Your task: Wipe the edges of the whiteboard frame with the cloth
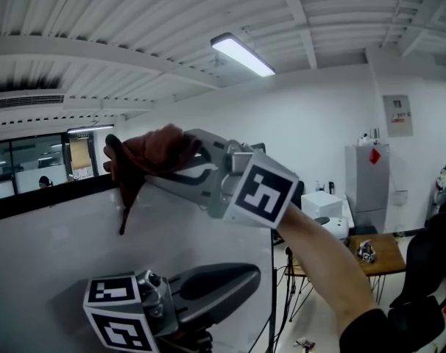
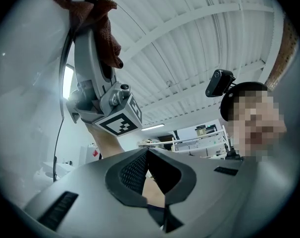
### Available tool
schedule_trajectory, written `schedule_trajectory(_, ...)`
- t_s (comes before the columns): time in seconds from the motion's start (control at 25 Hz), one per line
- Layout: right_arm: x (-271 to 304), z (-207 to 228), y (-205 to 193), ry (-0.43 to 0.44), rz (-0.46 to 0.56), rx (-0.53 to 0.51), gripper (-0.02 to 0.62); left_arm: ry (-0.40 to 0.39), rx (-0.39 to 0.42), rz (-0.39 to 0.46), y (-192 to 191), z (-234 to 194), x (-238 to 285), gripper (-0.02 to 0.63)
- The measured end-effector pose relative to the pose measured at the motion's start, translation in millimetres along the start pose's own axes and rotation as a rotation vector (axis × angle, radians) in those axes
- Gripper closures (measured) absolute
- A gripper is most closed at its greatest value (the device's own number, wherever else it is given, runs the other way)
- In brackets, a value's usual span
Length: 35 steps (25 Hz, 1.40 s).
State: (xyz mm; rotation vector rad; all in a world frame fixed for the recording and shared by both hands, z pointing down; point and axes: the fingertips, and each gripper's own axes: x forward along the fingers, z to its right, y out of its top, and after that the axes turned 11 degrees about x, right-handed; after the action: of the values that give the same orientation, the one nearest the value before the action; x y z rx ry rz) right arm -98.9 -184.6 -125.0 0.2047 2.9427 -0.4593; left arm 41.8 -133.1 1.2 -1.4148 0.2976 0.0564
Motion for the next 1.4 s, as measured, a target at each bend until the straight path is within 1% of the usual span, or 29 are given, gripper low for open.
schedule_trajectory(0.08, -19, 6, -3, 0.01, 0.013, -0.013, 0.509, 0.021, 0.006, -0.003, -2, -7, 19, 0.609)
schedule_trajectory(0.24, -18, 10, -23, 0.024, 0.02, -0.028, 0.509, 0.05, 0.023, 0.003, -5, -31, 18, 0.609)
schedule_trajectory(0.36, -31, 18, -41, 0.049, 0.035, -0.052, 0.509, 0.071, 0.02, 0.014, -8, -53, 34, 0.609)
schedule_trajectory(0.56, -29, 22, -62, 0.064, 0.031, -0.06, 0.509, 0.103, 0.02, 0.024, -5, -71, 31, 0.61)
schedule_trajectory(0.76, -27, 22, -70, 0.071, 0.036, -0.05, 0.509, 0.14, 0.015, 0.014, -7, -80, 29, 0.609)
schedule_trajectory(0.92, -26, 24, -82, 0.073, 0.038, -0.034, 0.509, 0.163, 0.001, 0.006, -11, -96, 29, 0.609)
schedule_trajectory(1.0, -25, 24, -81, 0.069, 0.027, -0.013, 0.509, 0.173, -0.011, 0.006, -14, -97, 30, 0.609)
schedule_trajectory(1.12, -23, 25, -82, 0.077, 0.008, -0.015, 0.509, 0.195, -0.02, 0.013, -18, -104, 35, 0.609)
schedule_trajectory(1.2, -41, 33, -101, 0.091, 0.006, -0.018, 0.509, 0.212, -0.018, 0.018, -27, -126, 54, 0.609)
schedule_trajectory(1.28, -71, 43, -120, 0.095, 0.003, -0.011, 0.509, 0.225, -0.014, 0.019, -37, -142, 82, 0.611)
schedule_trajectory(1.4, -93, 49, -137, 0.081, 0.002, 0.028, 0.509, 0.239, -0.005, 0.019, -44, -146, 98, 0.61)
